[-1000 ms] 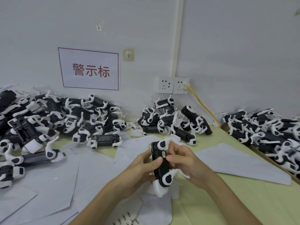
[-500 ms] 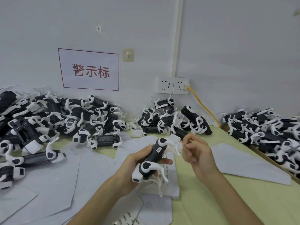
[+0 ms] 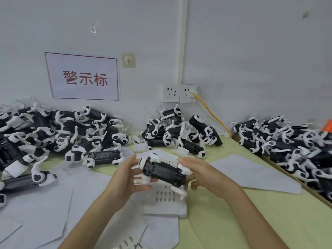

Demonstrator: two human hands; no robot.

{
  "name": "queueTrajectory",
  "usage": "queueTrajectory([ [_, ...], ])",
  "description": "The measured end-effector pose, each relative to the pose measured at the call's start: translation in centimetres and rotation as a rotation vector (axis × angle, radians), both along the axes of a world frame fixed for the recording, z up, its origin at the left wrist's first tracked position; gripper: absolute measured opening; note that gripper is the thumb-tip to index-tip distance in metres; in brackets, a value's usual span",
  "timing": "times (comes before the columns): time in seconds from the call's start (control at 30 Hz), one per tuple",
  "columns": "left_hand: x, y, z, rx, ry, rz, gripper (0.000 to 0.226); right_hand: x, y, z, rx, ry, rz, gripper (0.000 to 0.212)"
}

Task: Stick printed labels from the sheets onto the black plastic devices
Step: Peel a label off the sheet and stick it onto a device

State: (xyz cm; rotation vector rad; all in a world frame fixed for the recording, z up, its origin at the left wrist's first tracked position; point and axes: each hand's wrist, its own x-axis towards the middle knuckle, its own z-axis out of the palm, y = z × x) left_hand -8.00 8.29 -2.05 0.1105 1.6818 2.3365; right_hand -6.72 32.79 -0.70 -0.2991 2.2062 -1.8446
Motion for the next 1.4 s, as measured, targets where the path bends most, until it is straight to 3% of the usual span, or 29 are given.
queueTrajectory([
  [0.27, 0.3, 1.0, -0.6, -0.021, 0.001, 0.005, 0.036, 0.4, 0.7, 0.2, -0.068, -0.01, 0.029, 0.031],
  [0.4, 0.1, 1.0, -0.6, 0.051, -0.03, 0.094, 0.035, 0.1, 1.7, 0.8, -0.127, -0.067, -0.156, 0.025],
  [0.43, 0.1, 0.8, -0.6, 0.062, -0.03, 0.104, 0.035, 0.0, 2.3, 1.2, -0.216, -0.084, -0.228, 0.019],
  [0.5, -0.1, 0.6, -0.6, 0.069, -0.026, 0.105, 0.037, -0.3, 4.5, 2.4, -0.593, -0.046, -0.371, 0.019],
  [0.6, -0.1, 0.7, -0.4, 0.072, -0.02, 0.105, 0.039, -1.5, 9.1, 5.9, -1.258, 0.222, -0.377, 0.037],
  [0.67, 0.0, 1.0, -0.5, 0.052, -0.014, 0.101, 0.04, -2.8, 11.8, 8.5, -1.356, 0.334, -0.452, 0.054],
  [0.8, 0.1, 1.3, -0.7, 0.011, 0.008, 0.081, 0.041, -4.7, 12.9, 8.9, -0.86, 0.239, -0.673, 0.049],
  [1.0, 0.1, 1.2, -0.7, -0.095, 0.022, 0.118, 0.034, -4.4, 8.7, 2.3, -0.301, 0.078, -0.624, 0.027],
  [1.17, 0.6, 1.5, -0.4, -0.176, 0.05, 0.142, 0.025, -5.0, 4.3, 0.8, -0.039, 0.066, -0.505, 0.024],
  [1.4, 1.5, 1.7, 0.7, -0.209, 0.057, 0.205, 0.025, -8.4, -0.8, 0.6, 0.302, 0.327, -0.465, 0.02],
])
